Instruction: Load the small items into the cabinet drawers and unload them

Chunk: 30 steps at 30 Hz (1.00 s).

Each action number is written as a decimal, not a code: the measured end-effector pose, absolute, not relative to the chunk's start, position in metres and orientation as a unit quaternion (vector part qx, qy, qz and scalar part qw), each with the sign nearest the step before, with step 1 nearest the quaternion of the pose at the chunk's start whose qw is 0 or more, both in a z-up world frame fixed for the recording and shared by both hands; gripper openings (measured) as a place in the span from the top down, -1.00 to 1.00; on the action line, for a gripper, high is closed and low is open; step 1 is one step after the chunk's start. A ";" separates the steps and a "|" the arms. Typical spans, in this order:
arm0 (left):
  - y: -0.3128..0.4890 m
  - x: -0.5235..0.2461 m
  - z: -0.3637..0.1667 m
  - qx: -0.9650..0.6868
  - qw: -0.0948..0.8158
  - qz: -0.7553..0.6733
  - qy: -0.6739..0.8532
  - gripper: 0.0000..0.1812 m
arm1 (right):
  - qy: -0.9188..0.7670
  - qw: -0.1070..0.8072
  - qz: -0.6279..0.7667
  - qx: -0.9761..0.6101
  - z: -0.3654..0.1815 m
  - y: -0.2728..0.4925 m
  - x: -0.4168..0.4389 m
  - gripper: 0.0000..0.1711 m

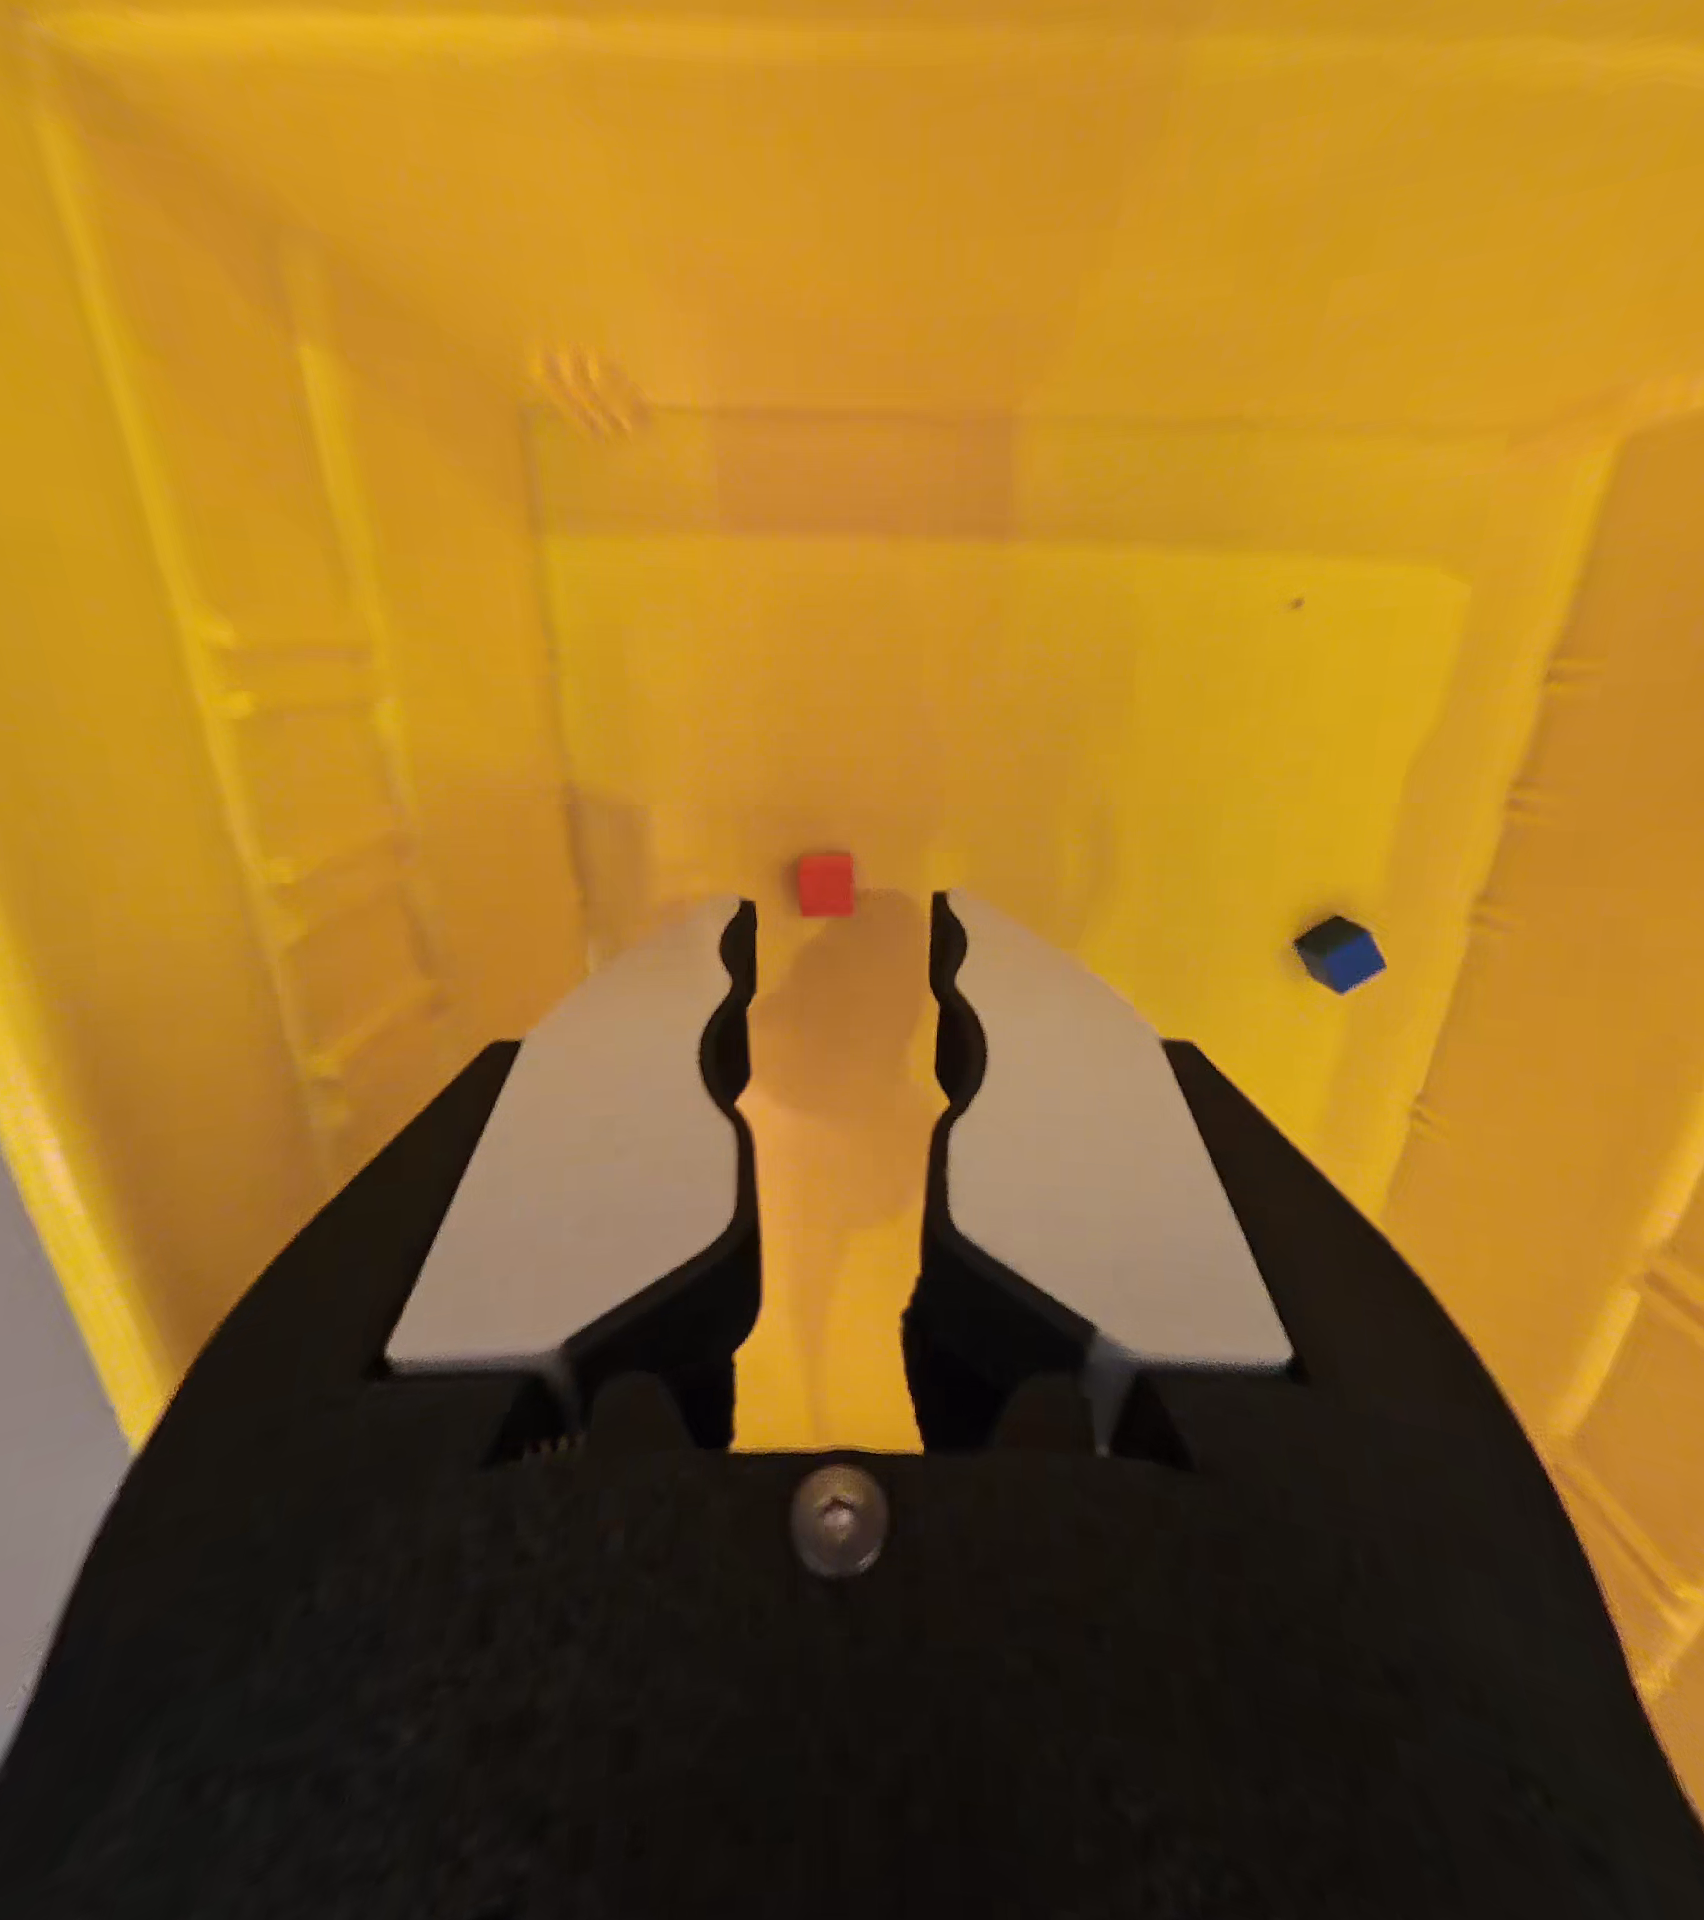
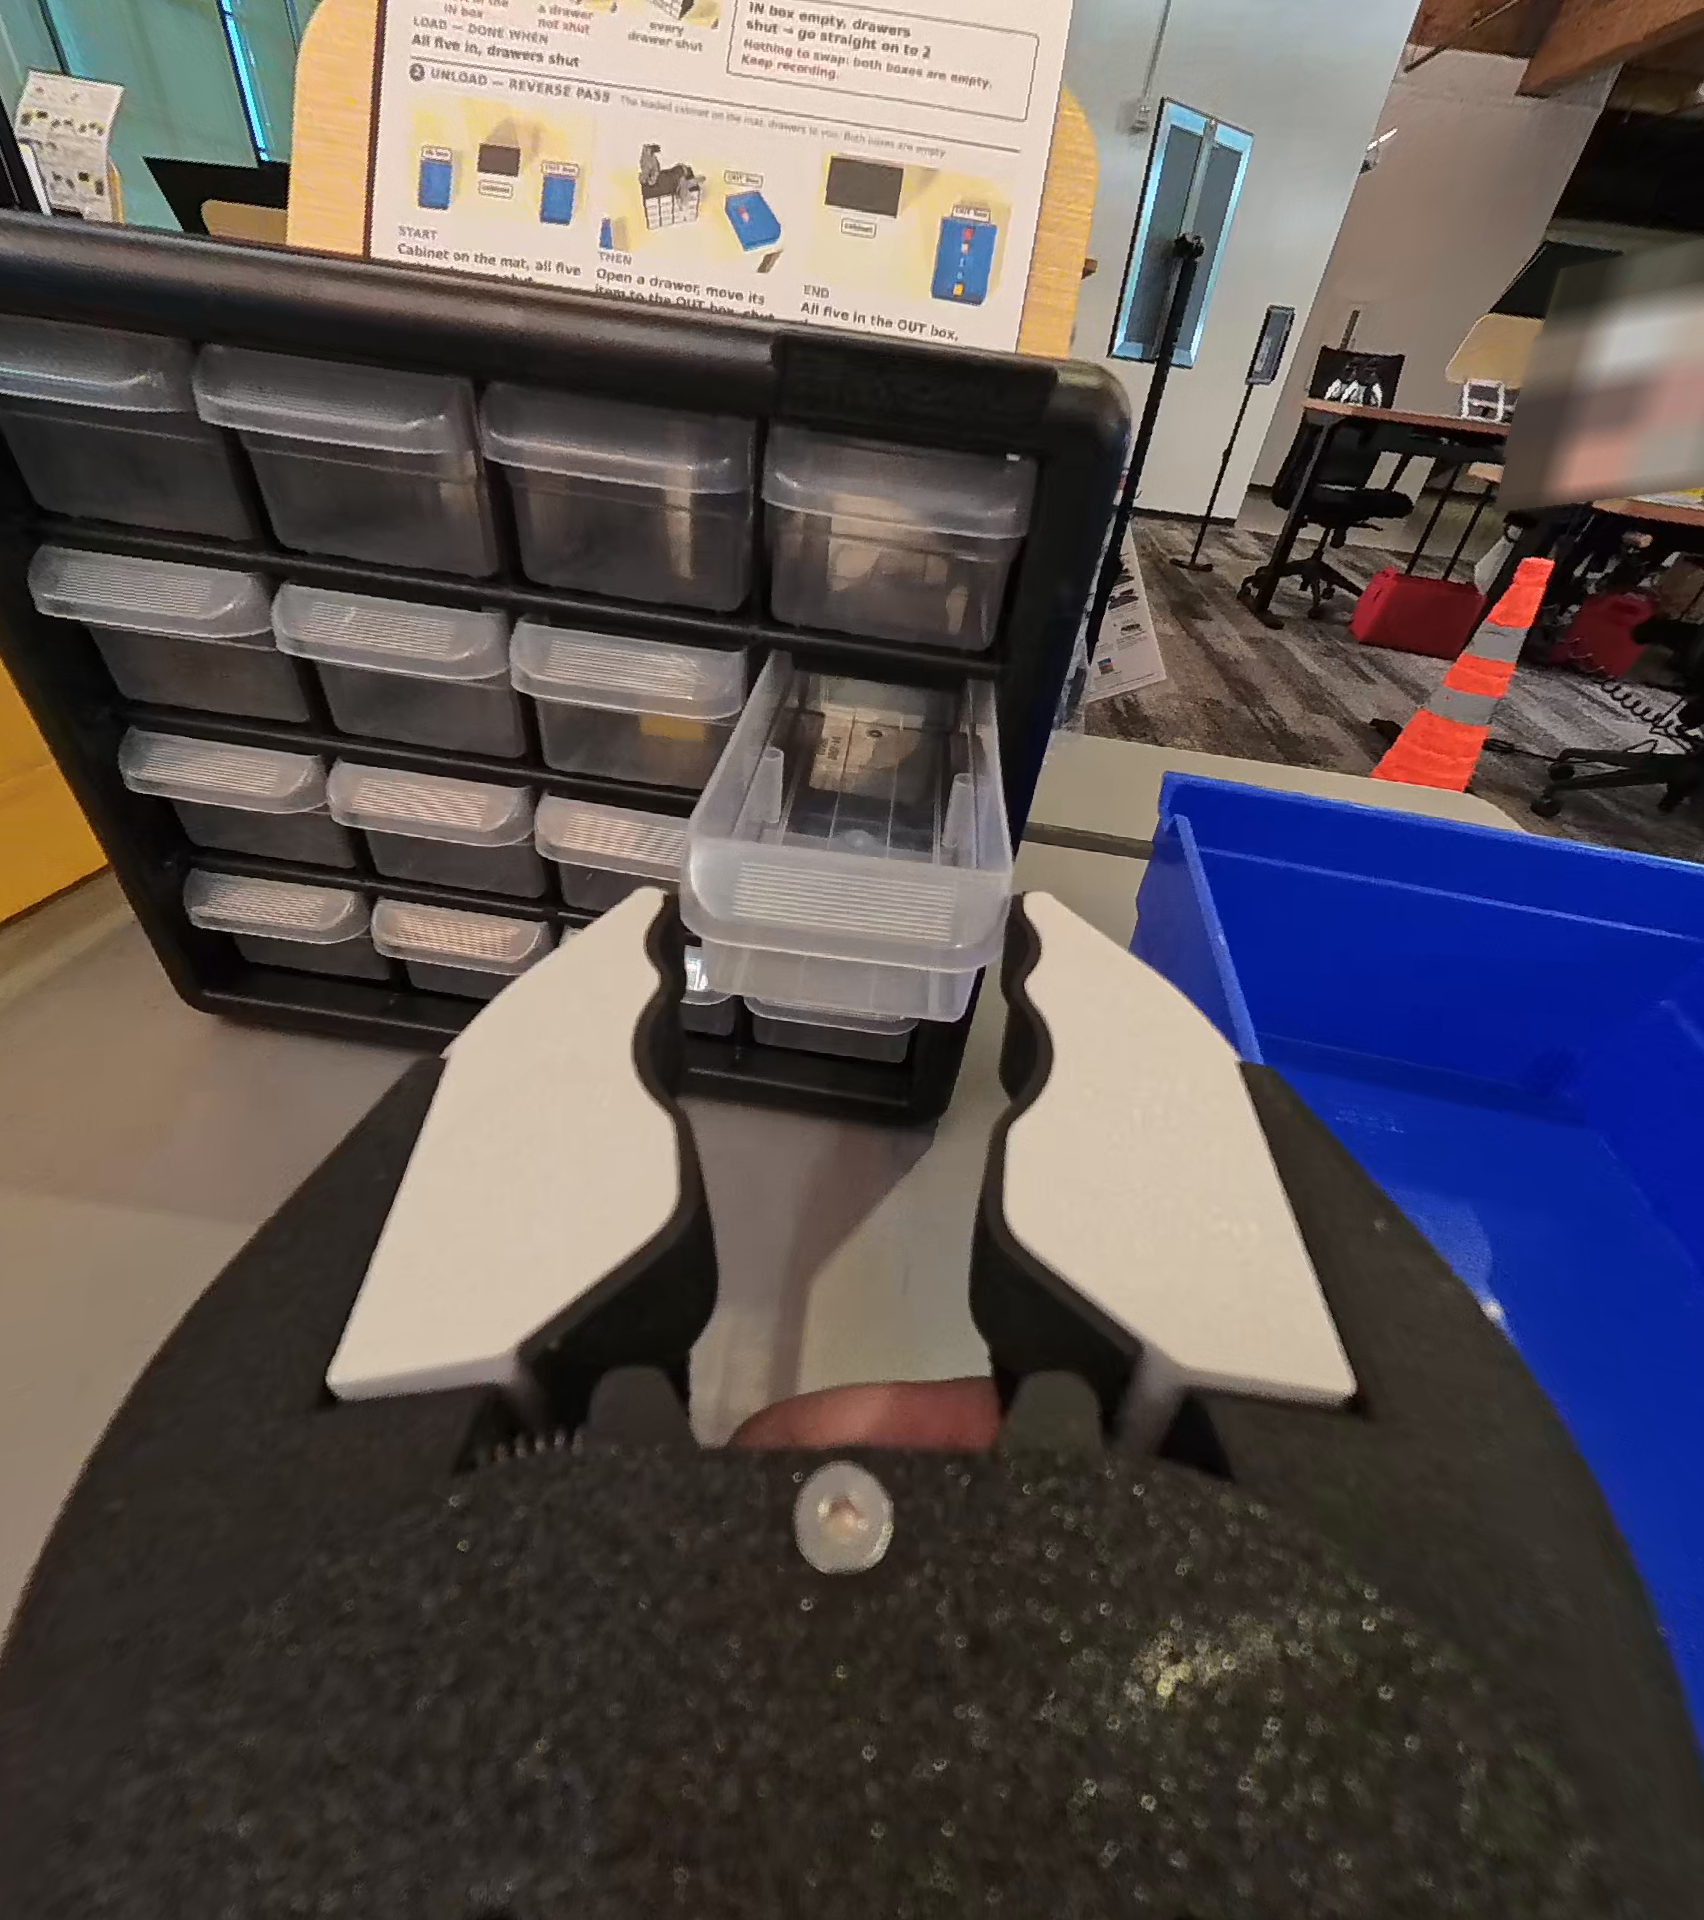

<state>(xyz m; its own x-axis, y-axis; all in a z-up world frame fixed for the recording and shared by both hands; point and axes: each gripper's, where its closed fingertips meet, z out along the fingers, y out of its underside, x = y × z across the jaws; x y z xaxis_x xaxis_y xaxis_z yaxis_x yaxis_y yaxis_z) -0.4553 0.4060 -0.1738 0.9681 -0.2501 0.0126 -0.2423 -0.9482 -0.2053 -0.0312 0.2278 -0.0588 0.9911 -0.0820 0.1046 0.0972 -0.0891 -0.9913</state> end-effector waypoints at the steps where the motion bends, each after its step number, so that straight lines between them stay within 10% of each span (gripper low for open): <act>1: 0.408 -0.456 -0.176 -0.987 0.101 -0.017 0.121 0.68 | -0.005 0.675 -0.066 -0.735 -0.059 0.228 -0.031 0.32; 18: 0.388 -0.434 -0.132 -0.969 0.139 -0.062 0.194 0.89 | -0.006 0.675 -0.061 -0.736 -0.059 0.224 -0.033 0.32; 25: 0.304 -0.261 0.039 -0.799 0.336 -0.147 0.477 0.89 | -0.007 0.681 -0.064 -0.730 -0.060 0.220 -0.034 0.32; 30: 0.199 -0.114 0.053 -0.633 0.311 -0.168 0.688 0.89 | -0.008 0.687 -0.065 -0.724 -0.061 0.218 -0.034 0.32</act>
<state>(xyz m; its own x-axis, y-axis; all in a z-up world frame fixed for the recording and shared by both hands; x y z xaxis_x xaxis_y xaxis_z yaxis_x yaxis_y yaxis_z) -0.1143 0.1986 0.0535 -0.0040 -0.9765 -0.2153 -0.7670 0.1412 -0.6259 -0.0341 0.2183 -0.0606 0.9914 -0.0781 0.1047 0.1005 -0.0567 -0.9933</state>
